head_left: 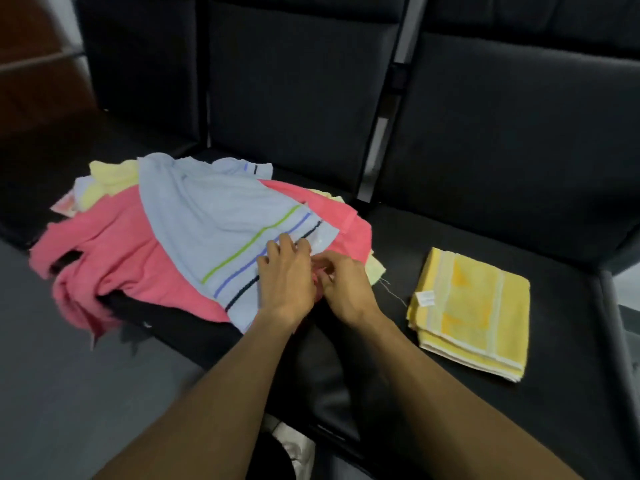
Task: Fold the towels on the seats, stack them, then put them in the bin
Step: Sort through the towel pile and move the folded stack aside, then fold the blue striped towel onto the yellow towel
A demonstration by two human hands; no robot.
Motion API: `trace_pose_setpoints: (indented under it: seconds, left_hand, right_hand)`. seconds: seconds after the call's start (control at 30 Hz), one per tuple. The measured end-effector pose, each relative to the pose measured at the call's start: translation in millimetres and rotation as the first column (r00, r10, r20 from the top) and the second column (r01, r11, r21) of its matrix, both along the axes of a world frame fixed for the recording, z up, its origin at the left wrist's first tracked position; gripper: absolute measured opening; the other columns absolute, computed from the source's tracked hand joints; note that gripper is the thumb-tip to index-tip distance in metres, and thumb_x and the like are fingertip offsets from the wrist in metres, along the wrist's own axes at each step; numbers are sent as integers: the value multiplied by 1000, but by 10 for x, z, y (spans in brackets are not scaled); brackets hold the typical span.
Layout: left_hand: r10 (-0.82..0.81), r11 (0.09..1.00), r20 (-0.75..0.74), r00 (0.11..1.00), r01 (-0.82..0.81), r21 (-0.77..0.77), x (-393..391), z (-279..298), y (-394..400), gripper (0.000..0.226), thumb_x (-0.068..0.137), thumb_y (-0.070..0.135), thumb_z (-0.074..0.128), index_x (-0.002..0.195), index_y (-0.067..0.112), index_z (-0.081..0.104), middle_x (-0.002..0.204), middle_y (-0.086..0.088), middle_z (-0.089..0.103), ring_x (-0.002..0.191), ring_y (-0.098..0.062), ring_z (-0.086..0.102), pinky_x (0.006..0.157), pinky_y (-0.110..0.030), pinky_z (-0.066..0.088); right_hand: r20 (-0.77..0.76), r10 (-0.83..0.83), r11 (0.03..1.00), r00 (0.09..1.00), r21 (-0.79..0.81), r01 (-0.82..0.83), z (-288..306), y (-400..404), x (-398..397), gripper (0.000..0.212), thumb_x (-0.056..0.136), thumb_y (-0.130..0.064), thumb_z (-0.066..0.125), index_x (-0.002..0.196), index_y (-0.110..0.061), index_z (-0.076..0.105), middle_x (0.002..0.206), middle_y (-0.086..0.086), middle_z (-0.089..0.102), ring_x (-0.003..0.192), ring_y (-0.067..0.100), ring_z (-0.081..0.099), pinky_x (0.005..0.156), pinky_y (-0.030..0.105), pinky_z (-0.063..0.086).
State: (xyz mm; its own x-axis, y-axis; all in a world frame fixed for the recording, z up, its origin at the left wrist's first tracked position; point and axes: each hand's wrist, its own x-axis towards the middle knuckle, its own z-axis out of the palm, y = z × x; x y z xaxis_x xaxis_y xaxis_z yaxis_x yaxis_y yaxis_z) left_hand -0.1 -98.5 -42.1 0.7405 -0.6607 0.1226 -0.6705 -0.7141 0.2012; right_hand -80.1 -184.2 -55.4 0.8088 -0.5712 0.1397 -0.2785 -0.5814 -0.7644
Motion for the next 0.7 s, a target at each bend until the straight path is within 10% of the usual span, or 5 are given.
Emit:
trace_pose_setpoints:
  seconds: [0.3,0.5,0.7]
  left_hand:
    - [106,994,-29,994,-106,11,342,-122,398,17,94,21,57,111,19,57,120,-4,54,118,-29,46,95,-43,36]
    - [-87,955,-272,958,3,-297,216,141,278,30,87,2,54,61,15,49,81,-5,62,84,-28,63,68,-43,48]
    - [-274,786,-403,873,-38,-618,-299,467,-77,14,97,16,55,86,13,63,91,-1,67,86,-18,63,79,-43,54]
  right_hand:
    - [-29,-208,924,978,321,206,-223,311,506,34,89,2,55,118,-13,66,86,11,70,71,15,62,65,20,49]
    - [15,-12,990,1000,141,10,-94,389,282,69,80,9,49,137,-29,52,96,-9,71,83,6,67,73,21,53]
    - [111,-184,982,977,-9,186,434,116,-353,23,90,-5,52,89,-19,70,74,-10,69,69,3,63,57,16,42]
